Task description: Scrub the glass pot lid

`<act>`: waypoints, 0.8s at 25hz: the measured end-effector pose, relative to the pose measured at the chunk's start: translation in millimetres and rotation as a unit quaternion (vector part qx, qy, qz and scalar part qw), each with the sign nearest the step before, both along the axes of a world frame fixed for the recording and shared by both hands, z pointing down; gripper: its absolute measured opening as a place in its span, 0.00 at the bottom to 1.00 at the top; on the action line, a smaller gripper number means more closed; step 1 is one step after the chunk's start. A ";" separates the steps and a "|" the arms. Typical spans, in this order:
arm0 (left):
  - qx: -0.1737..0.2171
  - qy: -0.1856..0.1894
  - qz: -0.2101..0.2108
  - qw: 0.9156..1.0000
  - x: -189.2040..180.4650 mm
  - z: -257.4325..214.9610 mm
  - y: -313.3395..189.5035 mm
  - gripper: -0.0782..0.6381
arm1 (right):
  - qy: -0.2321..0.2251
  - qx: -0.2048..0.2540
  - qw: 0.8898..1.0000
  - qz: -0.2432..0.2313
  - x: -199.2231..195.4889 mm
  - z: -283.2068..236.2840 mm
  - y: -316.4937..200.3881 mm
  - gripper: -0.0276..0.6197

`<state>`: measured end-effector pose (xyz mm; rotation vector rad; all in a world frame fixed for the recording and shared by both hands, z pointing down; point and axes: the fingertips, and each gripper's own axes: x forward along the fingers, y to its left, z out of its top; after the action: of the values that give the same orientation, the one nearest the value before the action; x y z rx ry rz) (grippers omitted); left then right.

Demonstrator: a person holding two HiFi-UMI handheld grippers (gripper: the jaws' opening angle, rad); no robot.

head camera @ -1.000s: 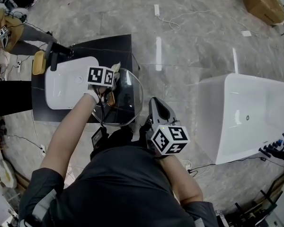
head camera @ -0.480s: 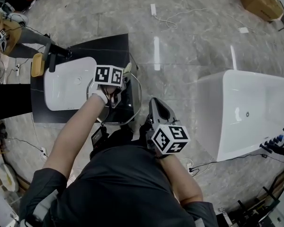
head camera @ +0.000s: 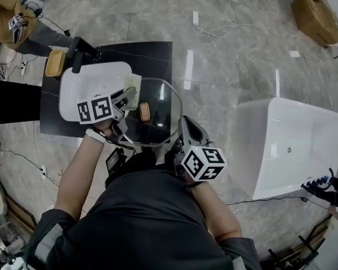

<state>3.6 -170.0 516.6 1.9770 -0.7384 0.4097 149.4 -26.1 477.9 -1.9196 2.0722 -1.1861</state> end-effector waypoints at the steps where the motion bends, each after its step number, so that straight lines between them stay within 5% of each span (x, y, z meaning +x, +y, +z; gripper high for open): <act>1: 0.009 -0.019 -0.021 1.000 -29.4 1.7 -7.6 0.21 | 0.002 0.002 1.000 -0.009 -8.2 -2.1 -3.6 0.05; 5: 0.022 -0.126 -0.069 0.989 -130.1 34.3 -22.9 0.21 | 0.012 0.004 0.999 -0.032 -32.4 -9.6 -13.0 0.05; 8: 0.000 -0.150 -0.067 0.986 -151.9 61.6 -10.5 0.21 | 0.016 -0.001 0.999 -0.034 -40.5 -9.9 -10.6 0.05; 17: 0.016 -0.205 0.007 0.979 -84.4 103.8 27.4 0.21 | -0.007 -0.023 1.000 0.007 -26.8 2.5 14.6 0.05; 20: 0.011 -0.189 0.005 0.982 -64.0 105.2 33.8 0.21 | -0.018 -0.027 0.999 0.020 -16.2 6.7 23.2 0.05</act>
<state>-60.4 -136.2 621.8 1.9458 -0.9728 0.8006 133.2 -2.9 484.6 -1.9384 1.9935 -1.2715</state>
